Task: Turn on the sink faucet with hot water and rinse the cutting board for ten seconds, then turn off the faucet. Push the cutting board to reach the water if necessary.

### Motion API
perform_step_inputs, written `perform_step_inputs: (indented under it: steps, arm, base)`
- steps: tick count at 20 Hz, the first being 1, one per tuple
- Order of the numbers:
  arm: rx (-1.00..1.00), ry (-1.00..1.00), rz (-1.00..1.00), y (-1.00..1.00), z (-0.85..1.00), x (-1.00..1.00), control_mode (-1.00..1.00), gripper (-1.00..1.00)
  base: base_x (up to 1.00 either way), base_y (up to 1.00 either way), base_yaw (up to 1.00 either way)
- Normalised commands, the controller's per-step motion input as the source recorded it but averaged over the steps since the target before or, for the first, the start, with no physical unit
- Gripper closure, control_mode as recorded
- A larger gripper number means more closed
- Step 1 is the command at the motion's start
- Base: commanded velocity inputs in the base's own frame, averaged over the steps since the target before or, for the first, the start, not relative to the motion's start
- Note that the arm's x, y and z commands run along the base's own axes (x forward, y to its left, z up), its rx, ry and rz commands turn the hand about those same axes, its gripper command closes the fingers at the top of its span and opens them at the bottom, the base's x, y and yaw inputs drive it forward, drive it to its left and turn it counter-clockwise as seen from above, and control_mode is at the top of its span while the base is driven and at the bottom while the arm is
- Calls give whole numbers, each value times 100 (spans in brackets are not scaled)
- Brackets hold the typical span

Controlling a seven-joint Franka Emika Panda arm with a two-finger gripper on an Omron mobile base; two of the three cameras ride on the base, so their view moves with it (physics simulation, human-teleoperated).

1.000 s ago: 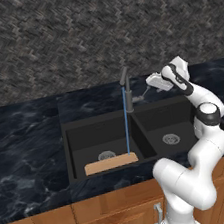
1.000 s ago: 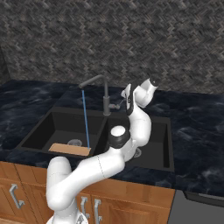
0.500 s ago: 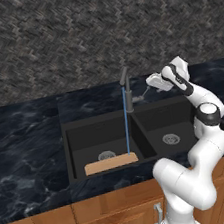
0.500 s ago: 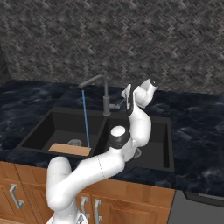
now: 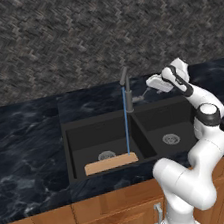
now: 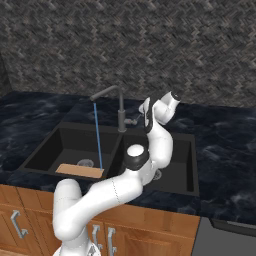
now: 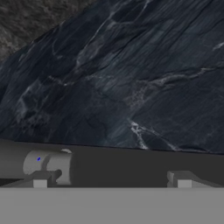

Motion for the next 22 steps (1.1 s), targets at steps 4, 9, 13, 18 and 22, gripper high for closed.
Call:
perform_step_inputs:
  steps: [4, 9, 13, 18, 22]
  arm:
    - [0, 0, 0, 0, -13, 0, -100, -100]
    - [0, 0, 0, 0, -16, 0, -100, -100]
    - [0, 0, 0, 0, -19, 0, -100, -100]
    - [0, 0, 0, 0, -21, 0, -100, -100]
    - [0, 0, 0, 1, -14, 0, -100, -100]
  base:
    - [0, 0, 0]
    - [0, 0, 0]
    - [0, 0, 0]
    - [0, 0, 0]
    - [0, 0, 0]
